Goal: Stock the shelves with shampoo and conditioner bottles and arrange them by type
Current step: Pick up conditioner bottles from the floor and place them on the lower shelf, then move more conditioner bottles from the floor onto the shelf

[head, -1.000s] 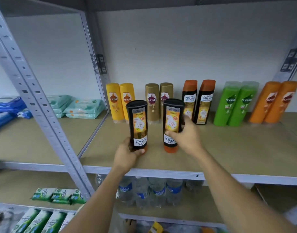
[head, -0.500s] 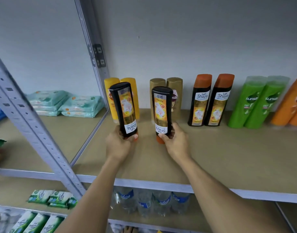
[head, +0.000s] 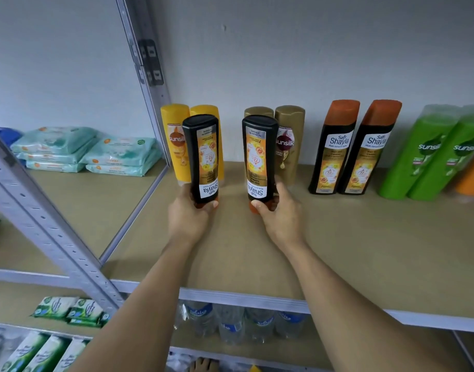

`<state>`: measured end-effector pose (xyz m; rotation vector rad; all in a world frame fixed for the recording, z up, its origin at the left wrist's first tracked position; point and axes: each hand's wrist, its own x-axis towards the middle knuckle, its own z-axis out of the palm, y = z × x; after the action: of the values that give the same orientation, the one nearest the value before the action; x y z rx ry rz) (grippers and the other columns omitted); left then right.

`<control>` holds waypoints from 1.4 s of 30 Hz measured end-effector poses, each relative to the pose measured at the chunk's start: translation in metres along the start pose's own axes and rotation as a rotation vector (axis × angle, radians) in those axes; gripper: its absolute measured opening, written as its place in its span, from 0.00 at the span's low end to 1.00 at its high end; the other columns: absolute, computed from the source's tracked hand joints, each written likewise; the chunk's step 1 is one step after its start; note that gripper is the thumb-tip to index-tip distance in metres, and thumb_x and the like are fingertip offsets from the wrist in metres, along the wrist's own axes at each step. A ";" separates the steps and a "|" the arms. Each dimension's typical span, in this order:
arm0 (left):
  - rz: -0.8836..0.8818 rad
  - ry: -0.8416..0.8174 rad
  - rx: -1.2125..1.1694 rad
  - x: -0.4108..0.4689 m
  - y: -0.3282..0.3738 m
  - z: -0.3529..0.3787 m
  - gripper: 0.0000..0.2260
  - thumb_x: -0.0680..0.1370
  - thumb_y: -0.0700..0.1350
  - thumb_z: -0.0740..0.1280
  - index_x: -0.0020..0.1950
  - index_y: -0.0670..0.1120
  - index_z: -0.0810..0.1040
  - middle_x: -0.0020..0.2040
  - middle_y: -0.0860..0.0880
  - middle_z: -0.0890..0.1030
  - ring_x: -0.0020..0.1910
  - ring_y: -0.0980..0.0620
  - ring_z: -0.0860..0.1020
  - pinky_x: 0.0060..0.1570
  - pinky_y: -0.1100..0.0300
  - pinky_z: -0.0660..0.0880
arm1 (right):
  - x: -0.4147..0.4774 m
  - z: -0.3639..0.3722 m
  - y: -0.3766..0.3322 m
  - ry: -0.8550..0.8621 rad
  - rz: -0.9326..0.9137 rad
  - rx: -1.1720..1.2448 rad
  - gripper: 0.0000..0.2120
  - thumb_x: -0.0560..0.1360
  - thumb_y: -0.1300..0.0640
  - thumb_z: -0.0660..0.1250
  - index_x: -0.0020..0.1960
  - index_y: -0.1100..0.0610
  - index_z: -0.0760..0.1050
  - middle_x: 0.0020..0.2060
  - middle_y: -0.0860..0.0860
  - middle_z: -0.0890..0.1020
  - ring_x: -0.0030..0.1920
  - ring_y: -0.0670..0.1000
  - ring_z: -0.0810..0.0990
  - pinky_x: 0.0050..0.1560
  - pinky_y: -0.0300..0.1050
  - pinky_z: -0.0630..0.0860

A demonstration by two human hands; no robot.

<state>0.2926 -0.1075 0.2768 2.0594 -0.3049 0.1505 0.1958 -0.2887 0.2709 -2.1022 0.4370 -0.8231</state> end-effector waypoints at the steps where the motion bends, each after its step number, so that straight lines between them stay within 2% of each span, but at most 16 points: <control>1: 0.005 -0.004 0.004 -0.001 0.000 0.000 0.28 0.72 0.46 0.78 0.71 0.50 0.73 0.63 0.50 0.82 0.62 0.51 0.80 0.56 0.62 0.72 | 0.000 -0.001 0.000 -0.002 0.007 0.002 0.30 0.73 0.56 0.77 0.72 0.50 0.70 0.61 0.49 0.83 0.59 0.51 0.81 0.60 0.48 0.79; 6: 0.000 -0.057 0.072 -0.006 0.000 -0.003 0.29 0.75 0.46 0.75 0.74 0.52 0.69 0.66 0.49 0.81 0.65 0.46 0.78 0.57 0.61 0.70 | -0.005 -0.004 -0.003 -0.035 0.073 -0.021 0.28 0.72 0.55 0.78 0.70 0.50 0.73 0.60 0.48 0.83 0.58 0.51 0.82 0.59 0.45 0.78; 9: -0.006 -0.096 0.193 -0.019 -0.001 -0.006 0.31 0.76 0.51 0.73 0.75 0.51 0.64 0.68 0.47 0.78 0.68 0.40 0.74 0.67 0.48 0.71 | -0.019 -0.014 -0.004 -0.085 0.110 -0.124 0.30 0.71 0.51 0.78 0.69 0.54 0.74 0.62 0.50 0.81 0.61 0.52 0.80 0.58 0.41 0.73; 11: -0.003 -0.122 0.316 -0.030 0.000 -0.010 0.32 0.77 0.56 0.70 0.77 0.49 0.62 0.71 0.46 0.74 0.70 0.40 0.70 0.74 0.41 0.62 | -0.035 -0.026 -0.007 -0.175 0.106 -0.229 0.34 0.72 0.47 0.77 0.74 0.55 0.70 0.68 0.53 0.77 0.68 0.54 0.74 0.66 0.43 0.69; 13: 0.001 -0.167 0.383 -0.044 0.002 -0.016 0.34 0.77 0.61 0.68 0.77 0.49 0.61 0.72 0.46 0.72 0.72 0.41 0.68 0.76 0.42 0.57 | -0.056 -0.043 -0.008 -0.284 0.047 -0.438 0.35 0.75 0.39 0.70 0.77 0.53 0.66 0.72 0.53 0.73 0.72 0.54 0.69 0.73 0.47 0.65; 16: 0.057 -0.246 0.537 -0.066 0.006 -0.024 0.32 0.78 0.67 0.62 0.75 0.50 0.66 0.75 0.48 0.69 0.73 0.43 0.67 0.76 0.43 0.56 | -0.088 -0.069 -0.008 -0.409 -0.053 -0.701 0.35 0.79 0.31 0.54 0.79 0.50 0.63 0.78 0.50 0.65 0.79 0.51 0.60 0.78 0.52 0.55; 19: 0.152 -0.236 0.629 -0.098 0.007 -0.029 0.30 0.79 0.68 0.57 0.74 0.51 0.70 0.76 0.50 0.68 0.74 0.47 0.66 0.76 0.43 0.56 | -0.115 -0.094 -0.008 -0.476 -0.090 -0.750 0.35 0.80 0.29 0.47 0.80 0.47 0.59 0.81 0.49 0.58 0.81 0.51 0.54 0.79 0.54 0.50; 23: 0.272 -0.180 0.547 -0.157 -0.002 -0.033 0.32 0.78 0.69 0.52 0.73 0.51 0.73 0.76 0.51 0.69 0.77 0.50 0.62 0.75 0.44 0.53 | -0.160 -0.125 0.000 -0.527 -0.176 -0.775 0.42 0.74 0.26 0.41 0.82 0.46 0.50 0.83 0.48 0.50 0.82 0.51 0.46 0.80 0.55 0.43; 25: 0.345 -0.220 0.531 -0.187 -0.010 -0.037 0.34 0.77 0.71 0.52 0.76 0.53 0.69 0.79 0.53 0.65 0.80 0.51 0.57 0.78 0.42 0.48 | -0.188 -0.136 0.007 -0.510 -0.231 -0.756 0.42 0.75 0.26 0.43 0.82 0.47 0.50 0.83 0.48 0.48 0.82 0.51 0.43 0.80 0.56 0.41; 27: 0.398 -0.242 0.488 -0.216 -0.021 -0.037 0.33 0.78 0.71 0.55 0.79 0.54 0.64 0.82 0.54 0.58 0.82 0.52 0.51 0.79 0.41 0.48 | -0.217 -0.143 0.013 -0.491 -0.252 -0.688 0.37 0.79 0.30 0.49 0.82 0.48 0.53 0.83 0.48 0.45 0.82 0.50 0.40 0.80 0.55 0.43; 30: 0.381 -0.278 0.409 -0.258 -0.036 -0.031 0.32 0.78 0.69 0.59 0.78 0.55 0.65 0.82 0.57 0.52 0.81 0.54 0.50 0.79 0.43 0.49 | -0.254 -0.144 0.029 -0.563 -0.167 -0.614 0.34 0.80 0.35 0.56 0.82 0.48 0.55 0.83 0.48 0.48 0.82 0.50 0.46 0.81 0.54 0.49; 34: 0.228 -0.559 0.511 -0.299 -0.079 -0.009 0.39 0.72 0.75 0.54 0.79 0.56 0.63 0.82 0.57 0.56 0.81 0.51 0.57 0.77 0.41 0.55 | -0.293 -0.137 0.076 -0.775 0.052 -0.624 0.33 0.80 0.41 0.64 0.81 0.49 0.57 0.81 0.50 0.59 0.78 0.53 0.61 0.75 0.51 0.63; 37: 0.140 -0.698 0.676 -0.320 -0.100 0.006 0.42 0.69 0.79 0.51 0.78 0.59 0.63 0.80 0.55 0.62 0.76 0.44 0.64 0.74 0.41 0.58 | -0.322 -0.135 0.114 -0.859 0.237 -0.630 0.35 0.79 0.42 0.66 0.81 0.50 0.58 0.79 0.52 0.64 0.77 0.55 0.65 0.72 0.52 0.67; 39: 0.070 -0.781 0.732 -0.337 -0.108 0.014 0.34 0.76 0.69 0.61 0.78 0.53 0.66 0.78 0.49 0.66 0.75 0.42 0.65 0.75 0.47 0.54 | -0.339 -0.131 0.134 -0.883 0.340 -0.629 0.35 0.78 0.43 0.68 0.80 0.51 0.60 0.77 0.52 0.67 0.75 0.56 0.67 0.71 0.54 0.69; 40: 0.007 -0.827 0.686 -0.343 -0.114 0.018 0.31 0.78 0.64 0.65 0.76 0.49 0.70 0.76 0.46 0.69 0.73 0.41 0.68 0.73 0.50 0.57 | -0.345 -0.126 0.142 -0.902 0.387 -0.609 0.35 0.77 0.44 0.69 0.79 0.52 0.61 0.76 0.54 0.69 0.74 0.57 0.68 0.70 0.54 0.70; 42: -0.112 -0.877 0.546 -0.353 -0.131 0.026 0.31 0.73 0.65 0.66 0.67 0.46 0.78 0.65 0.43 0.80 0.66 0.42 0.77 0.65 0.53 0.69 | -0.354 -0.115 0.153 -0.931 0.456 -0.525 0.34 0.76 0.45 0.71 0.77 0.53 0.64 0.72 0.56 0.73 0.71 0.59 0.72 0.68 0.54 0.72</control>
<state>-0.0105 -0.0157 0.0712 2.5764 -0.7363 -0.8477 -0.1434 -0.2497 0.0583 -2.4251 0.6060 0.6031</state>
